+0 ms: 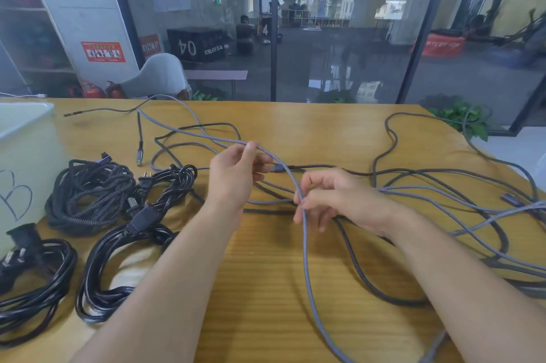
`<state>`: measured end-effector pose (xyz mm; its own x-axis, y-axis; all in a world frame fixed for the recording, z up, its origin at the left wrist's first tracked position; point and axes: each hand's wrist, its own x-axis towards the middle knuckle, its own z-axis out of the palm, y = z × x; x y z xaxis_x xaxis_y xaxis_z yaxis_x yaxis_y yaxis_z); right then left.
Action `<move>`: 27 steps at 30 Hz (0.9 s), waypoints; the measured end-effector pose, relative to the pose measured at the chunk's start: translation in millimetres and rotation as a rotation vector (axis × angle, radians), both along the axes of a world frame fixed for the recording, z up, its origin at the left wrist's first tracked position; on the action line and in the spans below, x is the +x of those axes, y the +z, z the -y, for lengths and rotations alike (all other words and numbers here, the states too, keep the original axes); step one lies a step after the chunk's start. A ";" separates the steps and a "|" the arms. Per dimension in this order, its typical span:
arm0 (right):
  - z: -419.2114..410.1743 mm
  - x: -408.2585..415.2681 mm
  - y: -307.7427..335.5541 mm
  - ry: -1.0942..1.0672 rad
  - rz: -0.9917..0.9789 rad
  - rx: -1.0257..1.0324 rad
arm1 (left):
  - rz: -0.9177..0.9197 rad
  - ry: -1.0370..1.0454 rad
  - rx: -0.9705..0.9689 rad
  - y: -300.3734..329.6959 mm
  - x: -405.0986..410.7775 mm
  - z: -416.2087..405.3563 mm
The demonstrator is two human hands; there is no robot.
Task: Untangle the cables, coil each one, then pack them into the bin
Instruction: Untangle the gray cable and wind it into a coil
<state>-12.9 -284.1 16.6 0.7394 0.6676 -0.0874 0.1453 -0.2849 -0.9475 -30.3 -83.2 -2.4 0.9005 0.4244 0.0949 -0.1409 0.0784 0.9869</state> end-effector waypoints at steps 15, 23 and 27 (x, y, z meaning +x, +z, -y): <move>1.4 13.9 -7.1 -0.321 0.073 0.147 | -0.064 -0.247 0.186 -4.3 1.1 7.3; 0.3 14.2 -7.9 -0.294 0.028 0.347 | -0.071 -0.596 0.941 -13.7 -9.8 26.2; 1.9 14.6 -5.0 -0.344 -0.006 0.550 | -0.032 -0.636 0.904 -11.6 -10.3 22.5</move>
<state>1.7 -286.0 11.6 0.9194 0.3412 0.1956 0.1270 0.2130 -0.9688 -40.7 -105.7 -13.9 0.9374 -0.3306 0.1091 -0.3039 -0.6245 0.7195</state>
